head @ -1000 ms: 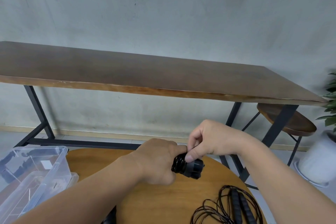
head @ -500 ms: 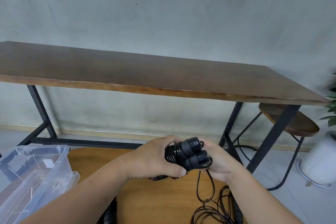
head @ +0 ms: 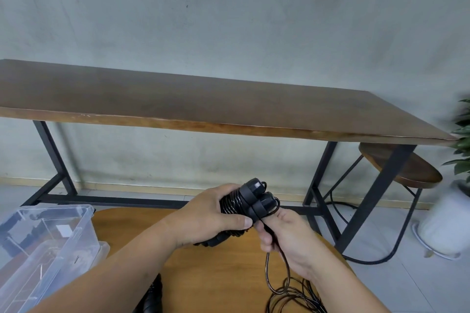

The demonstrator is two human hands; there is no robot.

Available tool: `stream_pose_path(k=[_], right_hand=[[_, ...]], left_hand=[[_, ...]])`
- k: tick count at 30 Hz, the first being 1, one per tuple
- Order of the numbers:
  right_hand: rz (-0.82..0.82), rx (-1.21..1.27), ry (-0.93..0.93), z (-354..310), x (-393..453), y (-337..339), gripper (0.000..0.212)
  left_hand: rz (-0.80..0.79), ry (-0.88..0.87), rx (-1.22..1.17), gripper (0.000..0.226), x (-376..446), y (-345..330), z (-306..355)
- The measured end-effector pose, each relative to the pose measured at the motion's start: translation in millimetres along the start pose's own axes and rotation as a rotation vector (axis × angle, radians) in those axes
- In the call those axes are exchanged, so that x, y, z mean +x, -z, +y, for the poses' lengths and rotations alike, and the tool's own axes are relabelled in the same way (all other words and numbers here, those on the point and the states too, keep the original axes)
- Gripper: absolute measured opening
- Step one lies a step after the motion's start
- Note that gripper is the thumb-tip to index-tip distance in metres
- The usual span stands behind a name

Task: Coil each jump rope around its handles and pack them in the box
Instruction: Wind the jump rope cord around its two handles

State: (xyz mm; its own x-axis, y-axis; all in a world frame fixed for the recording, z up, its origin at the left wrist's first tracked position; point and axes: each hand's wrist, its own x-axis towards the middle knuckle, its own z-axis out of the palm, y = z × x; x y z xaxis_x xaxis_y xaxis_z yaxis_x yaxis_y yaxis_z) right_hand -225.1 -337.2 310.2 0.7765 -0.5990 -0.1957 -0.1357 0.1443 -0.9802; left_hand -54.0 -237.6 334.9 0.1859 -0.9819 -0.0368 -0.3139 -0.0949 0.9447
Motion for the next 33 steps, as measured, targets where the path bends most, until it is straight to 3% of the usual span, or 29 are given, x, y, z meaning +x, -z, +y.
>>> stream_pose_path(k=[7,15,21,26,33], right_hand=[[0.050,-0.236,-0.073,-2.4,-8.6,-13.0,0.026],[0.078,-0.433,-0.174,-14.2,-11.4,-28.5,0.015],[0.058,-0.580,-0.122,-40.2,-12.8,-32.6,0.018],[0.063,-0.695,-0.115,-51.9,-16.9,-34.2,0.017],[0.240,-0.994,0.142,-44.4,-23.5,-38.9,0.017]], left_hand=[[0.093,-0.036,0.140,0.043,3.5,-4.9,-6.2],[0.234,-0.091,0.778,0.062,2.9,-12.8,3.8],[0.254,-0.222,1.055,0.053,7.3,-20.8,5.0],[0.277,-0.202,1.113,0.056,9.1,-22.3,-1.5],[0.346,-0.236,1.028,0.046,4.9,-24.2,-14.2]])
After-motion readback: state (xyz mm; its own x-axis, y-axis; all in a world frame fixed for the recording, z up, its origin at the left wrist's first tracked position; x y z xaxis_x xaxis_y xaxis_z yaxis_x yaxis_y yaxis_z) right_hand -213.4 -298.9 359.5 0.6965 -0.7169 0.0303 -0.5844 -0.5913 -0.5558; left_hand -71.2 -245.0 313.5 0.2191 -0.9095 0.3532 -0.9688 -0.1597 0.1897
